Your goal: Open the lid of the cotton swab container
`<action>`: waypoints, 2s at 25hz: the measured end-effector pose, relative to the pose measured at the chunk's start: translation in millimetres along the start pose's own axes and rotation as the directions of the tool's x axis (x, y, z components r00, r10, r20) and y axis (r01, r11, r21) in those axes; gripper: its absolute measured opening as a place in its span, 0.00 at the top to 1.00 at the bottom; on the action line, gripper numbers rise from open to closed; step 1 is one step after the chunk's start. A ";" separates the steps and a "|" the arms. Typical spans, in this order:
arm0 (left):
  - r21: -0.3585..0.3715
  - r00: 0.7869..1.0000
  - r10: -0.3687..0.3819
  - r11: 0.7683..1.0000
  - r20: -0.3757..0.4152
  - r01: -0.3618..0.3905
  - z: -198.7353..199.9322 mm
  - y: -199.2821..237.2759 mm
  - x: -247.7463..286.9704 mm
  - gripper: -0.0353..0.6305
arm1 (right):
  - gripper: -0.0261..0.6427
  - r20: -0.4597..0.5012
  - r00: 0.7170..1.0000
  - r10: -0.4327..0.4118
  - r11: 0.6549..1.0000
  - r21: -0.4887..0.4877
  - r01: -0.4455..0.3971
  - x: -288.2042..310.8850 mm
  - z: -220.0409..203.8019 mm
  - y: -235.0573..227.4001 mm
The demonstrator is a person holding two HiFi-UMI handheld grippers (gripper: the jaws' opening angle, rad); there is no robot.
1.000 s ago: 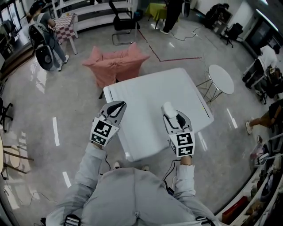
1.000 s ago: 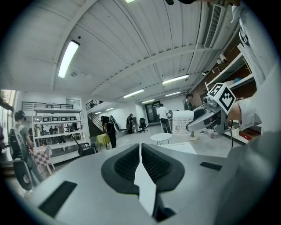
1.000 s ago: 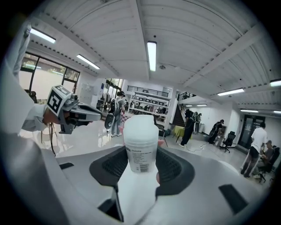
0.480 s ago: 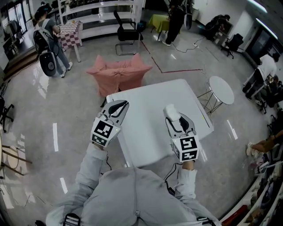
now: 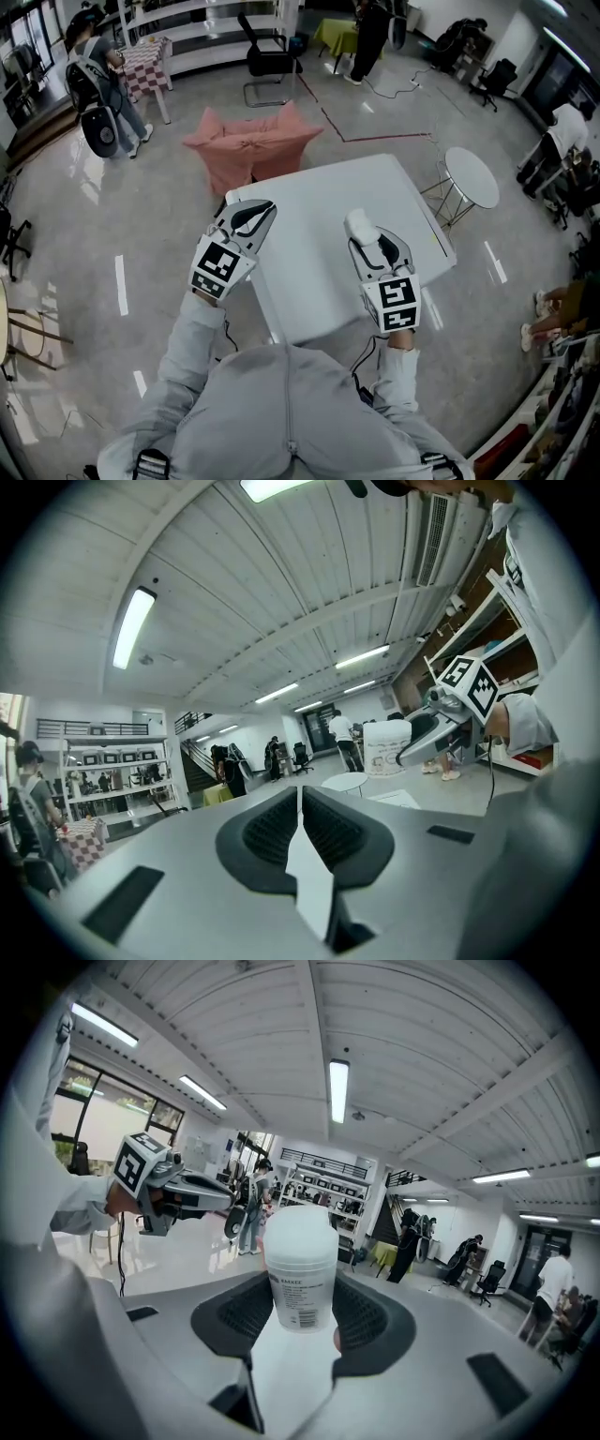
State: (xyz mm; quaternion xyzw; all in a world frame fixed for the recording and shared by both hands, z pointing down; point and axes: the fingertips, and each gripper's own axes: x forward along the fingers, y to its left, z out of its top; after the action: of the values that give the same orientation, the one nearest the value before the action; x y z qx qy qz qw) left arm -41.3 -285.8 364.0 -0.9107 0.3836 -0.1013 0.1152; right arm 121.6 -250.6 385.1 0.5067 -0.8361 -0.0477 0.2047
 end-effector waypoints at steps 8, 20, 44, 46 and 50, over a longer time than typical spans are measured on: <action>0.123 0.990 -0.120 0.984 -0.073 0.128 6.1 -25.3 9.2 0.90 | 0.63 -0.065 0.998 0.003 0.996 -0.087 -0.008 3.3 -20.7 14.9; 0.443 0.895 -0.410 0.780 -0.173 0.443 11.6 -118.7 2.6 0.65 | 0.63 -0.157 0.980 0.120 0.966 -0.211 -0.152 -2.5 -44.2 60.6; 0.512 0.742 -0.504 0.537 -0.442 0.670 -47.3 -182.7 -17.0 0.64 | 0.63 -0.290 0.928 0.234 0.827 -0.443 -0.347 -10.9 -78.8 119.0; 0.511 0.738 -0.504 0.532 -0.449 0.675 -49.6 -183.4 -17.1 0.64 | 0.63 -0.296 0.926 0.234 0.821 -0.450 -0.352 -10.5 -80.2 119.8; 0.492 0.716 -0.518 0.521 -0.467 0.698 -57.2 -183.2 -20.3 0.65 | 0.63 -0.305 0.922 0.238 0.807 -0.466 -0.362 -8.8 -83.7 125.7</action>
State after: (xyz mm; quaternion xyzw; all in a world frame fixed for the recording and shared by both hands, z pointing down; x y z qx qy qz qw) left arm 52.9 -154.3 469.2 -0.8679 -0.0097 -0.3784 0.3217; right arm 53.8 -171.7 495.0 0.2962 -0.8327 -0.1760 0.4335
